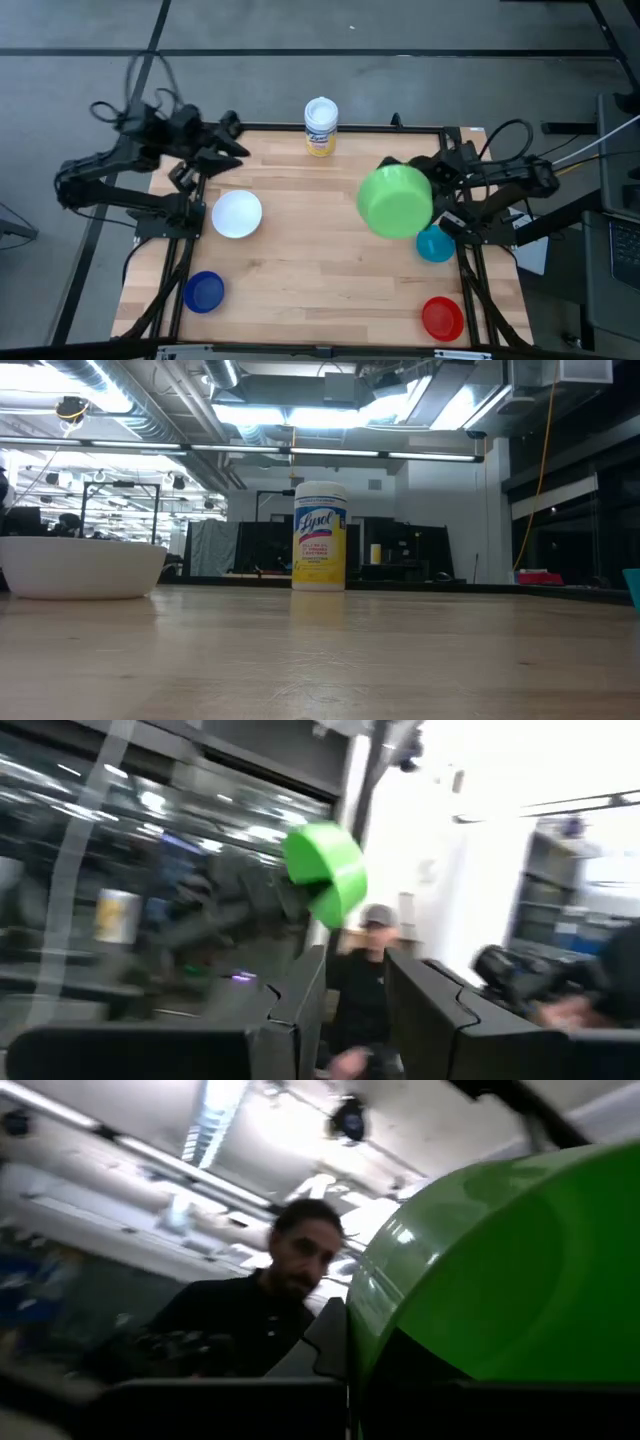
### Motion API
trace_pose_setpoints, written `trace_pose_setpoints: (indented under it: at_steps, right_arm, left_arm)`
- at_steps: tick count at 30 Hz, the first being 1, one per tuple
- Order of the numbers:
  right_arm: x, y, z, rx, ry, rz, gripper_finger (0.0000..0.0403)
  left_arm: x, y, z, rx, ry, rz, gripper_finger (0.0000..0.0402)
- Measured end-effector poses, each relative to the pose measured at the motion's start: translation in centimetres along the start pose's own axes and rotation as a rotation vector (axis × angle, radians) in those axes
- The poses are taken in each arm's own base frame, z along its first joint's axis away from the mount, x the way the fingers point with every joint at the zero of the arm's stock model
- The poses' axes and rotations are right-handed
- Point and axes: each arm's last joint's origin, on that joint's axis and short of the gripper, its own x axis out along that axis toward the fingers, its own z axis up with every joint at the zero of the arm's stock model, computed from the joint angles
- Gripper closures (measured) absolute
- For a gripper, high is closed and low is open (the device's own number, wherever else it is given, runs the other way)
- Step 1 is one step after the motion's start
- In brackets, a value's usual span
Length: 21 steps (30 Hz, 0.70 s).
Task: Nest bowls inside each other
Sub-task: Stack the green bowl on the white bowl
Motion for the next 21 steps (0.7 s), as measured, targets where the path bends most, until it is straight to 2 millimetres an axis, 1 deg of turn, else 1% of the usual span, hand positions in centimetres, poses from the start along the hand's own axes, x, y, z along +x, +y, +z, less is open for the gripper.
trace_pose_setpoints:
  at_steps: [2,5,9,11,14,18,21]
  right_arm:
    - [1.3,-1.0,0.3,-0.001,0.016,0.073,0.0401]
    - [2.6,-2.6,0.2,0.024,0.050,0.150,0.0401]
    - [3.5,-4.3,-0.6,0.071,0.077,0.192,0.0401]
    - [3.6,-5.0,-1.1,0.084,0.080,0.193,0.0401]
    - [3.7,-5.7,-1.8,0.094,0.077,0.185,0.0400]
    - [3.8,-6.1,-2.0,0.082,0.053,0.168,0.0399]
    - [3.9,-6.2,-2.1,0.081,0.046,0.163,0.0398]
  left_arm:
    - [1.3,0.7,-0.5,-0.034,-0.005,-0.065,0.0302]
    - [2.9,1.0,-0.5,-0.049,-0.077,-0.211,0.0302]
    - [4.5,0.7,-0.5,-0.084,-0.190,-0.439,0.0301]
    - [5.1,0.5,-0.9,-0.113,-0.224,-0.507,0.0301]
    - [6.1,0.7,-2.0,-0.165,-0.189,-0.522,0.0301]
    - [7.6,1.0,-3.9,-0.207,-0.111,-0.498,0.0301]
    - [8.2,1.0,-4.7,-0.220,-0.096,-0.507,0.0301]
